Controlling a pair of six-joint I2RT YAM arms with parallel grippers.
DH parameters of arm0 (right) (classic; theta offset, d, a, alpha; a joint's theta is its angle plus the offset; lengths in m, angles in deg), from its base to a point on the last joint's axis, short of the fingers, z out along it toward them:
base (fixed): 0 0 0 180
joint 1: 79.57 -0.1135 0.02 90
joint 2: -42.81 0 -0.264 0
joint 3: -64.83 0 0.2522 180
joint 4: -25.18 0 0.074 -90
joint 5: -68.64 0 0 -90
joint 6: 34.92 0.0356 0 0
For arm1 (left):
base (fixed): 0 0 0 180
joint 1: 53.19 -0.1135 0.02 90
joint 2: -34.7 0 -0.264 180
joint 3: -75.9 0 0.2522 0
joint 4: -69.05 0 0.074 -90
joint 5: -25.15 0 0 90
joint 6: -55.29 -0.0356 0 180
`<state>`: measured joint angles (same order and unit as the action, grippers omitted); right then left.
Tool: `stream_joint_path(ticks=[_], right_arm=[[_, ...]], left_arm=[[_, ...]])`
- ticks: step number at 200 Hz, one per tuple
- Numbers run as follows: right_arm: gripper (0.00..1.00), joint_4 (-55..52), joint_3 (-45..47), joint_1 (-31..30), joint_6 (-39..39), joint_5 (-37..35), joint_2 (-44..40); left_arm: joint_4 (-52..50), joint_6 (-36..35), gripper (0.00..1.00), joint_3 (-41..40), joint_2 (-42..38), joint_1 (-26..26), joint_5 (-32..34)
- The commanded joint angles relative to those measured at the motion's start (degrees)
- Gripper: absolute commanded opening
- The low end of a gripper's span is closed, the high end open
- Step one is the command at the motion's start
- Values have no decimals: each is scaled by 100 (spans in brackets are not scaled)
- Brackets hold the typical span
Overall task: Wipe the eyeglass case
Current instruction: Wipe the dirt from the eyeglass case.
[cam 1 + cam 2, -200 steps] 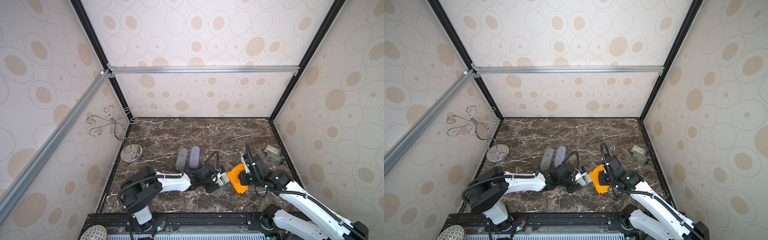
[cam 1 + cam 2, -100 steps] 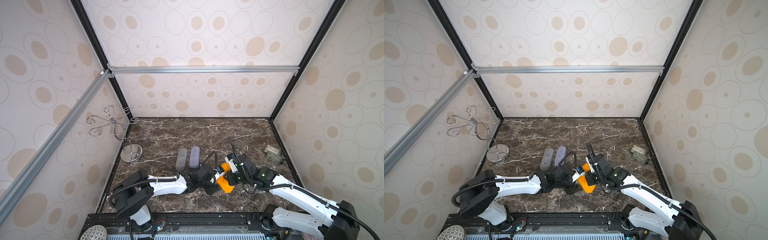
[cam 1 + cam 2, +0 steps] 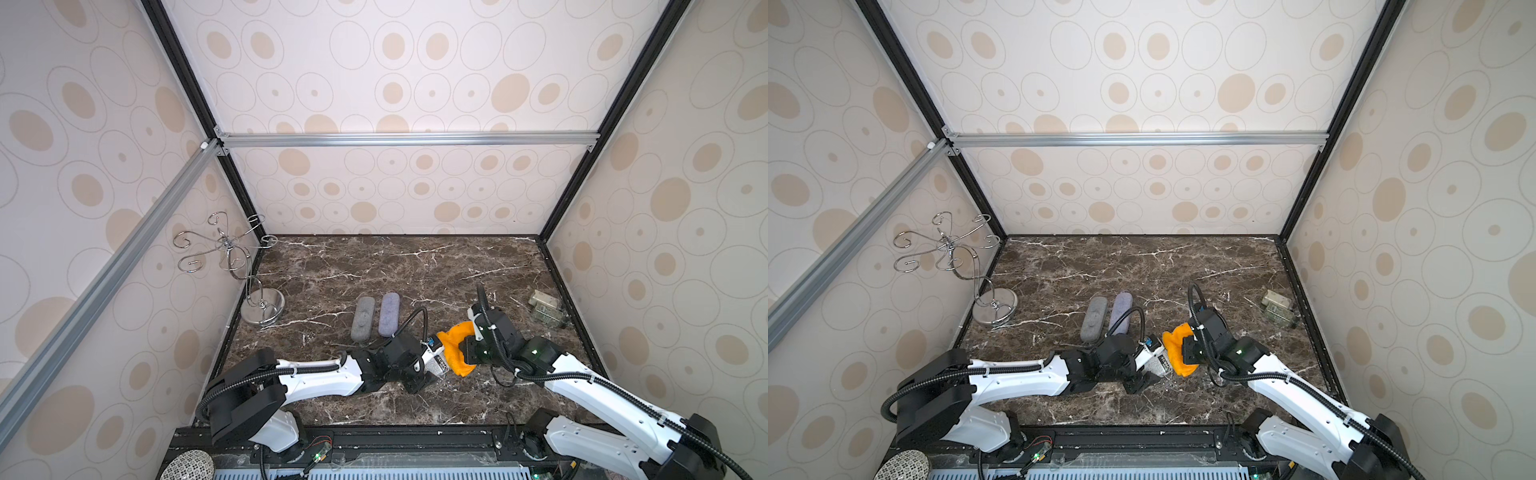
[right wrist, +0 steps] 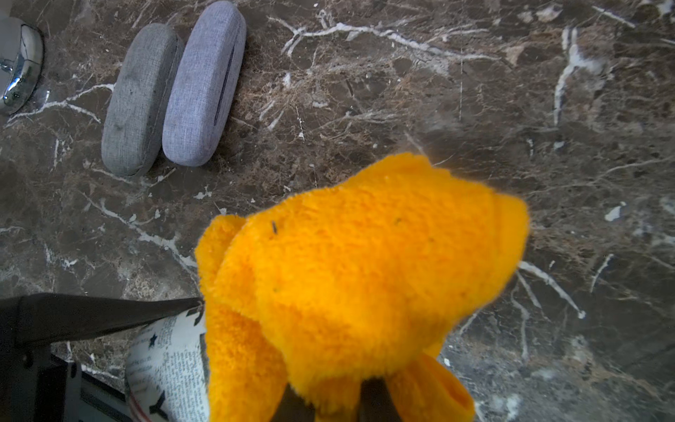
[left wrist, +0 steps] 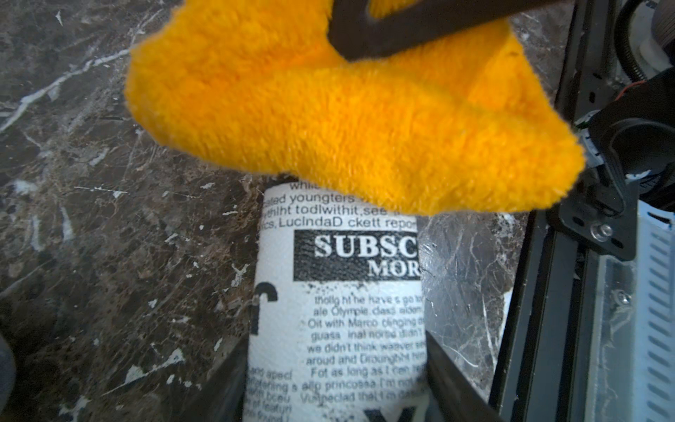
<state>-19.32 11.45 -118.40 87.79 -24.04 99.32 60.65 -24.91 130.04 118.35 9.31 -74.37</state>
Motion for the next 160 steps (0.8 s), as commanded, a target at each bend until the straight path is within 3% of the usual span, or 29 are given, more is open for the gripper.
stream_joint_path(ticks=[1, 40, 74, 113, 145, 160], right_arm=[[0, -130, -184, -277, -130, 131, 120], [0, 255, -291, -938, -2, 211, 394], [0, 191, -23, -852, 362, -287, 253], [0, -377, 4, -78, 320, -329, 29], [0, -114, -190, -132, 10, 496, 132], [0, -2, -303, -452, -41, 437, 281]], left_arm=[[426, -29, 50, 136, -134, 83, 115], [523, 22, 50, 256, 32, 140, 237], [506, 41, 49, 142, -174, 143, 258], [415, 84, 49, -74, -405, 141, 427], [417, 145, 49, -91, -397, 150, 469], [448, 172, 49, -49, -343, 155, 444]])
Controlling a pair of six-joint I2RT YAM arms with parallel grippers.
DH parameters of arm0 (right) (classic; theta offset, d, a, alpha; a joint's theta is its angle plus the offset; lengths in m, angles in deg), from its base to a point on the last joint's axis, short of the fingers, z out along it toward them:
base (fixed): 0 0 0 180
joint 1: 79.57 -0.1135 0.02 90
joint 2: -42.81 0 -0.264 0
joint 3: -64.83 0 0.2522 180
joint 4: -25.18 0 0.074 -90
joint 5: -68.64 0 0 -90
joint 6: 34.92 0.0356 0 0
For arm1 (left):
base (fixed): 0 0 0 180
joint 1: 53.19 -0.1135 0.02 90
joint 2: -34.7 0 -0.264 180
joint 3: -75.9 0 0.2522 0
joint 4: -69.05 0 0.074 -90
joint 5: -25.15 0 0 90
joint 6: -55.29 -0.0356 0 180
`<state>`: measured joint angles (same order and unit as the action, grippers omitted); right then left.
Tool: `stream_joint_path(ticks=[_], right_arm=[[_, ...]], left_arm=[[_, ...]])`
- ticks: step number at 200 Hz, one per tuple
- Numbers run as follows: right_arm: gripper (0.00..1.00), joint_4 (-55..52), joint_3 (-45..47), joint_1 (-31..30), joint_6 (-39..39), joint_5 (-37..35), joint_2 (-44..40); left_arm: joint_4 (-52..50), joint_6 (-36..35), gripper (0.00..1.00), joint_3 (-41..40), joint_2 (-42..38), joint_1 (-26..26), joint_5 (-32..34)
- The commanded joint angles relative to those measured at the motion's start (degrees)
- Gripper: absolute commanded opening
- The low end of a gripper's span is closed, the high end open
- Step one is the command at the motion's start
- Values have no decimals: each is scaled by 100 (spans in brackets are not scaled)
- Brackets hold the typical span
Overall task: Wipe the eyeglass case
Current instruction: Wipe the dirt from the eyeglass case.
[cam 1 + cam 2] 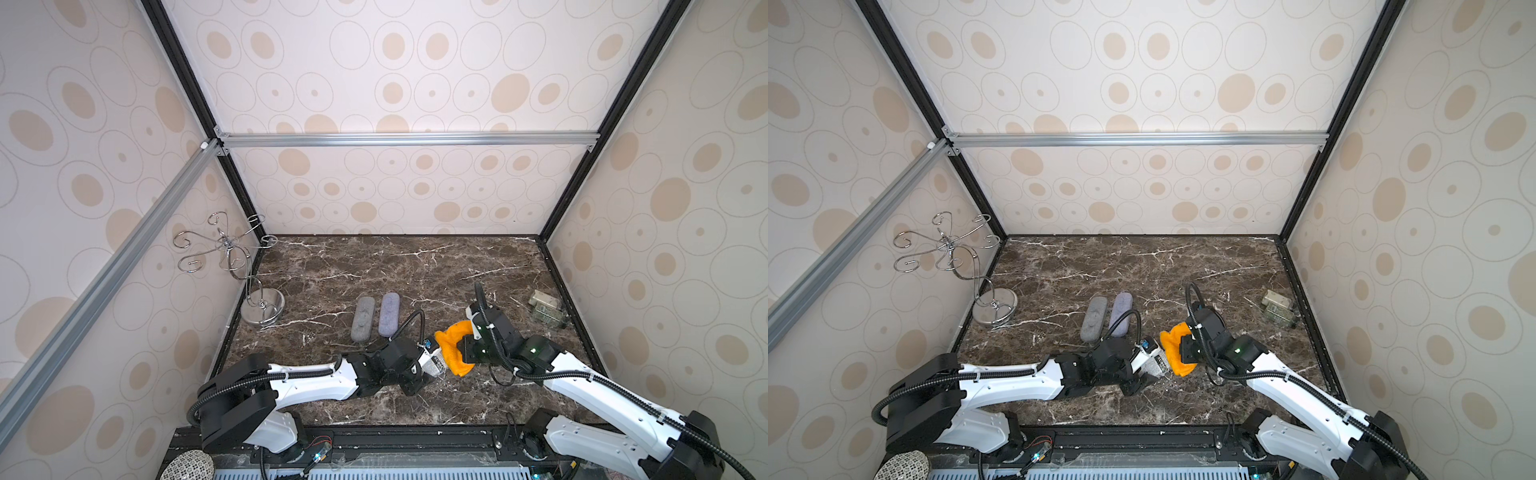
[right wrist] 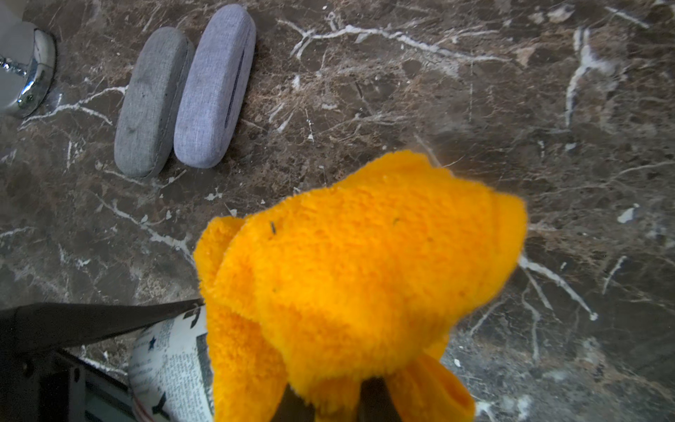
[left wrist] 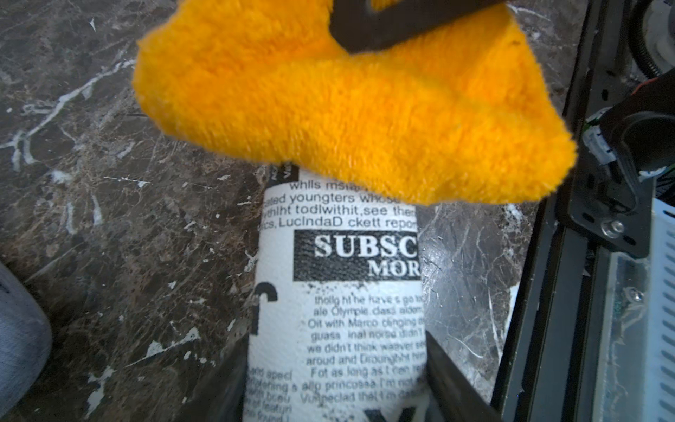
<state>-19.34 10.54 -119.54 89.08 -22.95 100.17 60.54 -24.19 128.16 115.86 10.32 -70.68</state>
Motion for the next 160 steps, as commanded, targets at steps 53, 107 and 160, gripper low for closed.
stream_joint_path(ticks=[53, 107, 160], right_arm=[[0, 218, -191, -796, 35, 109, 433], [0, -230, 10, -276, 16, -232, -454], [0, 205, -24, -686, -271, 429, -680]], left_arm=[[498, 738, 48, 188, -36, -159, -646], [824, 1468, 49, -214, -303, -845, -2482], [1546, 2198, 53, -400, -286, -1439, -3480]])
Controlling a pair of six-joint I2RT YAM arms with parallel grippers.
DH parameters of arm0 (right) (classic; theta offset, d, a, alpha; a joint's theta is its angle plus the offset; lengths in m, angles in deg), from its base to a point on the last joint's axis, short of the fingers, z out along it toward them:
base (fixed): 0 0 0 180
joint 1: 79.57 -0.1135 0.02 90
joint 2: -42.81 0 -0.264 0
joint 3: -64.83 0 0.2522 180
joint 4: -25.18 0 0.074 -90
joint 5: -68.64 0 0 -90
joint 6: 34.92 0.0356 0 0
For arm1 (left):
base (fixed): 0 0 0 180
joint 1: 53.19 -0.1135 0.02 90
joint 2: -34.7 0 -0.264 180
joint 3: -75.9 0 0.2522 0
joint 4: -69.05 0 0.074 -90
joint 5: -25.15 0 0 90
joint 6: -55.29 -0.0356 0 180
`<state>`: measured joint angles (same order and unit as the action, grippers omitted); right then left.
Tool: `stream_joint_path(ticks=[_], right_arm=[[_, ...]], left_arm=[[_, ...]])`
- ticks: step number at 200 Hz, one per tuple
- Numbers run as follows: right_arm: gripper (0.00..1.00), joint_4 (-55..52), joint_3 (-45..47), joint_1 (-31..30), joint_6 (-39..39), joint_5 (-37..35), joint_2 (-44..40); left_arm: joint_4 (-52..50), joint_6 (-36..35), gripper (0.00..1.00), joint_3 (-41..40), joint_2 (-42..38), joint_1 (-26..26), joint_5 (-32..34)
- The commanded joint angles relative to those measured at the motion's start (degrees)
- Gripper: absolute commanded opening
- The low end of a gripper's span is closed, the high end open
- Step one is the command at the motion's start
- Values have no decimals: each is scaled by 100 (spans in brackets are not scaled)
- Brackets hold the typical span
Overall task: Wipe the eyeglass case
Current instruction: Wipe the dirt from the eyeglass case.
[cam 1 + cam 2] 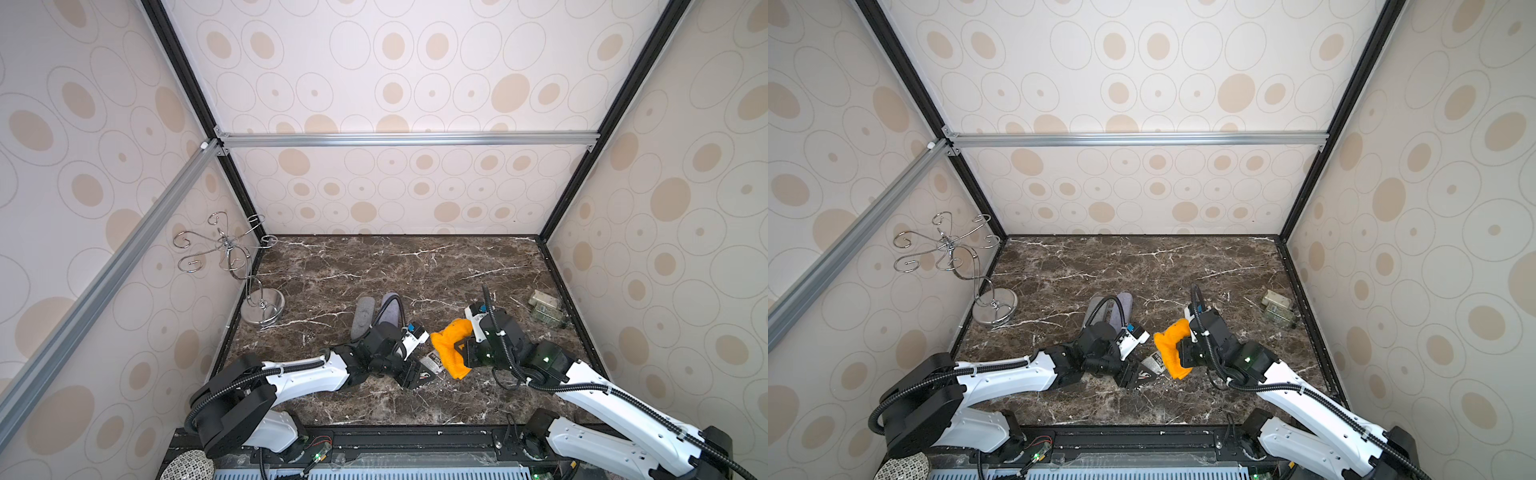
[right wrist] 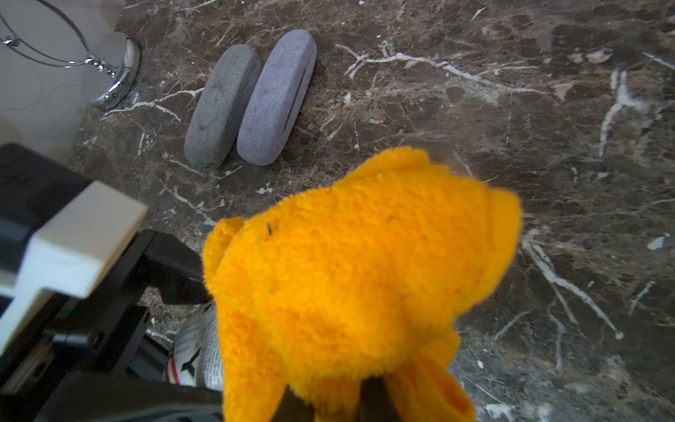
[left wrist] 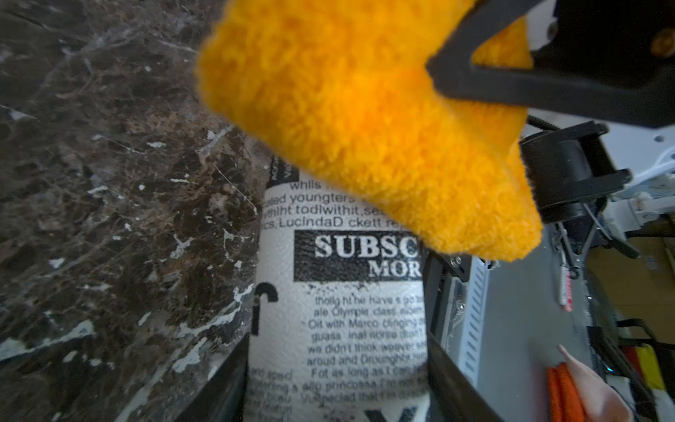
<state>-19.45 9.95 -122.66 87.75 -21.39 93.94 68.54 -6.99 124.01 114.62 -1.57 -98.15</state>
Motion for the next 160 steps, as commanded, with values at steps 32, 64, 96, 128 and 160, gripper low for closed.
stream_joint_path(ticks=[32, 64, 96, 128, 160], right_arm=[[0, 501, 47, -789, -133, 218, 4], [0, 241, 119, -602, -72, -252, 22], [0, -230, 17, 146, -35, -312, -113], [0, -445, -140, 307, -138, -392, -333], [0, -197, 13, 637, 238, 434, -761]], left_arm=[[821, 512, 52, 53, -106, -335, -788], [484, 120, 51, 61, -204, -336, -688], [450, 124, 51, -32, -260, -337, -739], [858, 829, 51, -78, -194, -426, -997], [2075, 2089, 49, -527, -423, -738, -998]])
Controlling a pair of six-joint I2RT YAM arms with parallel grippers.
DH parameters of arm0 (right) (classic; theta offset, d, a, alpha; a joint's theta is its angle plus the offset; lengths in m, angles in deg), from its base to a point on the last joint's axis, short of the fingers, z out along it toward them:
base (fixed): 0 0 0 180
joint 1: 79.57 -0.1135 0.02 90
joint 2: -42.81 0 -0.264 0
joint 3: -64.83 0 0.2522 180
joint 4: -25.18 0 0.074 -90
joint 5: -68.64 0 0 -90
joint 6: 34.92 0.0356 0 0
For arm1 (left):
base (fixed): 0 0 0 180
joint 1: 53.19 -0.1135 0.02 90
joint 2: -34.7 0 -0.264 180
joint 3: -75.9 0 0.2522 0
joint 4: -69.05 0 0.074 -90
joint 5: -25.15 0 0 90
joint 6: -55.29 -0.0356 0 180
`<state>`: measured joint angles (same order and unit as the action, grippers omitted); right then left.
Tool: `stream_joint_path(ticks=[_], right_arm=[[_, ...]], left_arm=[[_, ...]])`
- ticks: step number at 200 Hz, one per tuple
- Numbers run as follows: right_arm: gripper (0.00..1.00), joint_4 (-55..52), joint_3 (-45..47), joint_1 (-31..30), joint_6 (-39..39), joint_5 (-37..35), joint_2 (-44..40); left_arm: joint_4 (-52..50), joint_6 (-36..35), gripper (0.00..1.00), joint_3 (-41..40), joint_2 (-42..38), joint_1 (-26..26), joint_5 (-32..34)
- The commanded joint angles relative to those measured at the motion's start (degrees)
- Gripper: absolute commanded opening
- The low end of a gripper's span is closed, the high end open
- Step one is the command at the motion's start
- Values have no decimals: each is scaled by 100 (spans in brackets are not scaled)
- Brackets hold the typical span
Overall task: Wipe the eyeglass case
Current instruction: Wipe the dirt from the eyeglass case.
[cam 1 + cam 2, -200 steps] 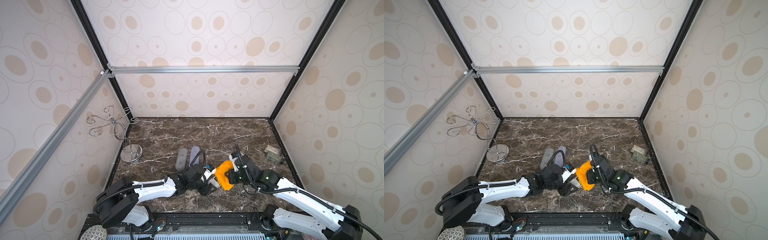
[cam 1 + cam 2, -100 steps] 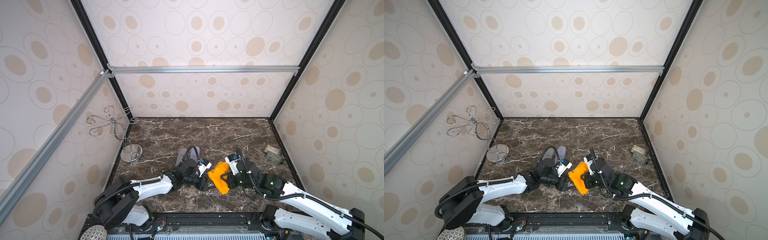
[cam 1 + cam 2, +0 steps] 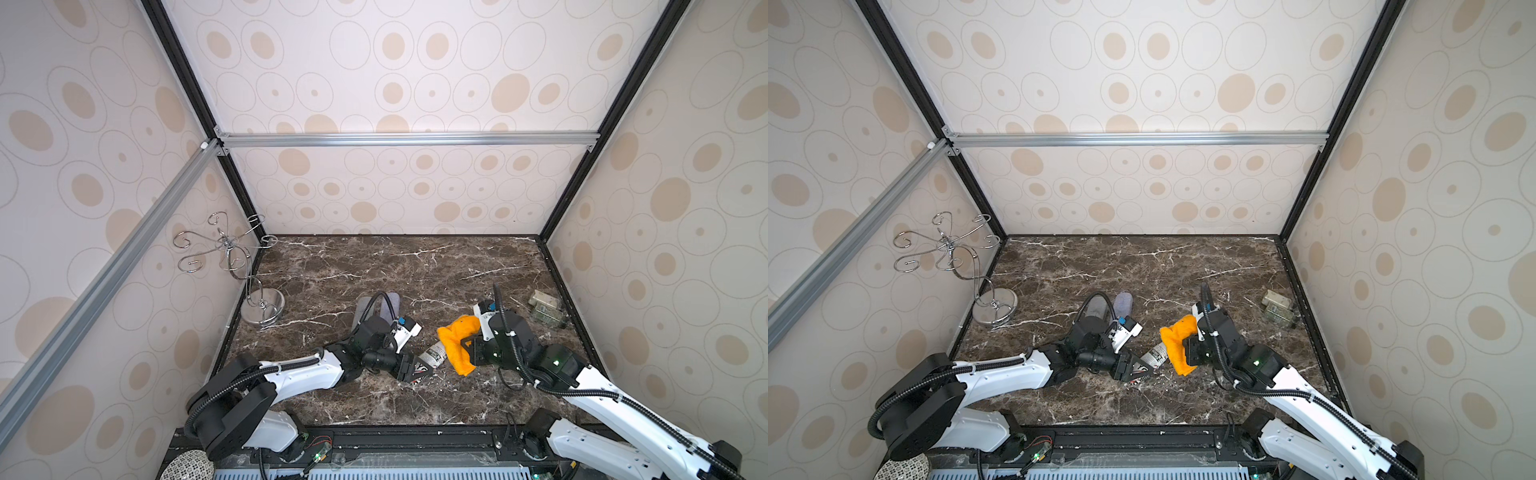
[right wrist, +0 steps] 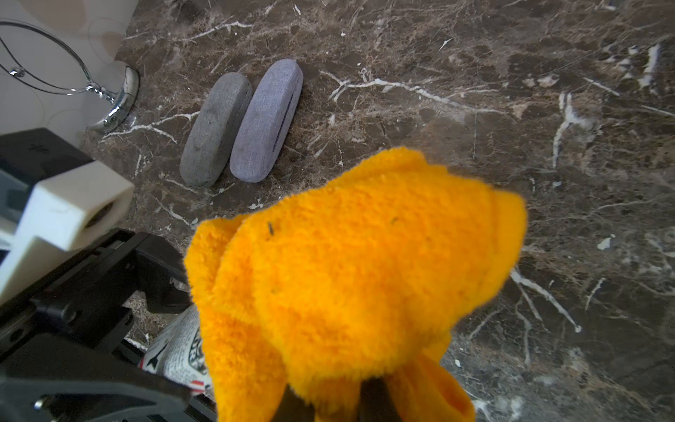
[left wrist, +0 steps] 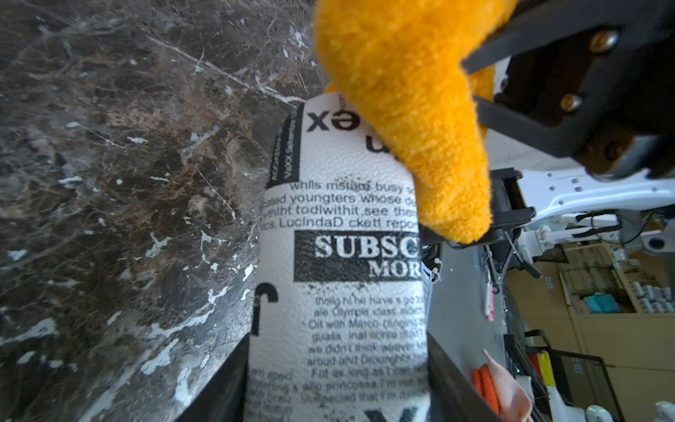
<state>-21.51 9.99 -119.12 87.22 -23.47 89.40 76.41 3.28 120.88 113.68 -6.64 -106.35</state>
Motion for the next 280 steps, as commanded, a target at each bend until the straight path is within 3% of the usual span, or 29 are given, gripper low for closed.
stream_joint_path(ticks=[1, 15, 43, 96, 133, 152, 169, 198, 224, 256, 280], right_arm=[[0, 51, 24, 295, 313, 703, -316], [0, 555, 188, 432, 635, 1349, -438], [0, 1242, 264, 470, 1148, 1879, -261], [0, 2294, 129, 418, 1567, 2970, 532], [0, 2244, 86, -115, 1445, 2996, 691], [0, 2182, 205, -102, 1567, 2515, 337], [0, 2051, 168, 174, 1577, 2468, 59], [0, 2112, -65, 999, 1643, 3055, 42], [0, 2237, -248, 1260, 1658, 3223, 190], [0, 2598, -87, 1221, 1816, 3737, 500], [0, 2336, 91, 722, 1700, 3410, 483]], left_arm=[[1315, 1087, 49, -227, -339, -232, -163], [1787, 1377, 49, -358, -486, -242, -73], [2342, 1771, 49, -415, -762, -242, 96], [2617, 1739, 49, -368, -1207, -235, 371], [2517, 1607, 49, -236, -1082, -242, 385], [2539, 1546, 49, -271, -1051, -236, 344], [2560, 1509, 50, -379, -1051, -232, 285], [2509, 1464, 50, -480, -1027, -159, 100], [2379, 1366, 50, -512, -1142, -105, 103], [2235, 1244, 50, -418, -1210, -84, 109], [2263, 1211, 50, -324, -1127, -89, 96]])
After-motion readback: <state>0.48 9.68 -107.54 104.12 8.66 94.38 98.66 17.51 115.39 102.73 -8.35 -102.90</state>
